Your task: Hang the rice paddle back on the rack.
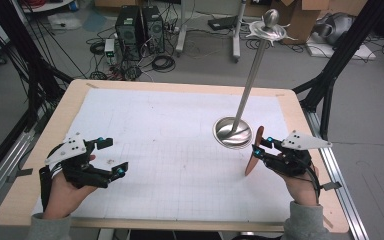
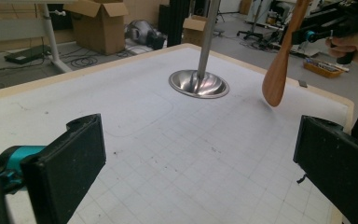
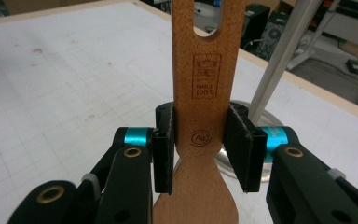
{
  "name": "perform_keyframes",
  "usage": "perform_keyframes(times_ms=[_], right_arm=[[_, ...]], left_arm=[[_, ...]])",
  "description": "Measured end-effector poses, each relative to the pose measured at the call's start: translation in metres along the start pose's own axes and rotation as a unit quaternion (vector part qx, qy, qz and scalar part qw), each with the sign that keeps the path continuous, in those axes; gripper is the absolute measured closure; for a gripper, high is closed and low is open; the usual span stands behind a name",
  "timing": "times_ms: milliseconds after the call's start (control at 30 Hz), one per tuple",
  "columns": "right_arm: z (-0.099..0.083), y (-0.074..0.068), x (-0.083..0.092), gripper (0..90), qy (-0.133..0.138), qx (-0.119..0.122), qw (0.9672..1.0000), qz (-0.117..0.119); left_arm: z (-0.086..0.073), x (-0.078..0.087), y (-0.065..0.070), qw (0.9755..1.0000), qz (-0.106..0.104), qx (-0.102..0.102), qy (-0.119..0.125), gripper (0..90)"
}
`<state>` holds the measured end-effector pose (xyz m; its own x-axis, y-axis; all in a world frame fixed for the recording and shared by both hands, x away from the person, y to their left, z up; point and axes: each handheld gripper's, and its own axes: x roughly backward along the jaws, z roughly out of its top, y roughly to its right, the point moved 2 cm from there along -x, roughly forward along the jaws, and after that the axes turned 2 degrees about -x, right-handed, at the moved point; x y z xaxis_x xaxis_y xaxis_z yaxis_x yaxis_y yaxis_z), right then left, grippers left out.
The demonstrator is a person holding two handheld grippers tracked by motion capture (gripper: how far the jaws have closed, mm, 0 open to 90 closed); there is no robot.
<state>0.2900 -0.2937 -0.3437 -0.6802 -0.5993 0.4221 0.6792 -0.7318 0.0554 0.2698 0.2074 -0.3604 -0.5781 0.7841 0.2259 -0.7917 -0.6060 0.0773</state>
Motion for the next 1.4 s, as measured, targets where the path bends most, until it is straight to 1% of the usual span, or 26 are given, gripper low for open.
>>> perform_keyframes(times_ms=[133,233,300,367,400,567,633,800,900,1100,1167,1300,1400], right_arm=[[0.005,-0.003,0.006,64.8,0.016,0.003,0.9999,0.005],[0.007,-0.004,0.010,64.8,0.026,0.000,0.9996,0.009],[0.008,-0.004,0.011,64.8,0.027,-0.001,0.9996,0.012],[0.007,-0.003,0.012,64.8,0.028,0.000,0.9996,0.010],[0.007,-0.003,0.012,64.8,0.027,-0.001,0.9996,0.010],[0.003,0.005,0.015,64.8,0.039,-0.014,0.9990,0.013],[0.002,0.007,0.016,64.7,0.039,-0.025,0.9988,0.017],[0.002,0.015,0.016,64.7,0.030,-0.023,0.9990,0.023],[0.003,0.021,0.017,64.8,0.029,-0.022,0.9989,0.029],[0.008,0.033,0.019,64.8,0.040,-0.027,0.9975,0.052],[0.010,0.038,0.020,64.8,0.042,-0.036,0.9966,0.061],[0.013,0.048,0.022,64.8,0.046,-0.040,0.9960,0.064],[0.016,0.055,0.023,64.7,0.057,-0.050,0.9949,0.067]], left_arm=[[0.001,0.001,0.001,1.0000,-0.001,0.000,0.001,2.6],[0.002,0.001,0.003,1.0000,-0.003,-0.006,0.004,2.6],[0.004,0.001,0.005,0.9999,-0.007,-0.007,0.008,2.6],[0.005,0.001,0.006,0.9998,-0.017,-0.010,0.007,2.6],[0.005,0.001,0.007,0.9997,-0.019,-0.010,0.007,2.6],[0.004,0.001,0.005,0.9998,-0.018,-0.008,0.004,2.6],[0.003,0.000,0.005,0.9999,-0.015,-0.005,0.006,2.6],[0.002,-0.001,0.004,0.9999,-0.014,-0.006,0.002,2.6],[0.001,-0.001,0.003,0.9999,-0.013,-0.004,0.000,2.6],[0.001,-0.002,0.003,0.9999,-0.014,-0.004,0.000,2.6],[0.001,-0.001,0.003,0.9999,-0.013,-0.002,0.002,2.6],[0.000,0.001,0.001,0.9999,-0.011,0.000,0.001,2.6],[0.000,0.002,0.000,1.0000,-0.006,0.000,0.002,2.6]])
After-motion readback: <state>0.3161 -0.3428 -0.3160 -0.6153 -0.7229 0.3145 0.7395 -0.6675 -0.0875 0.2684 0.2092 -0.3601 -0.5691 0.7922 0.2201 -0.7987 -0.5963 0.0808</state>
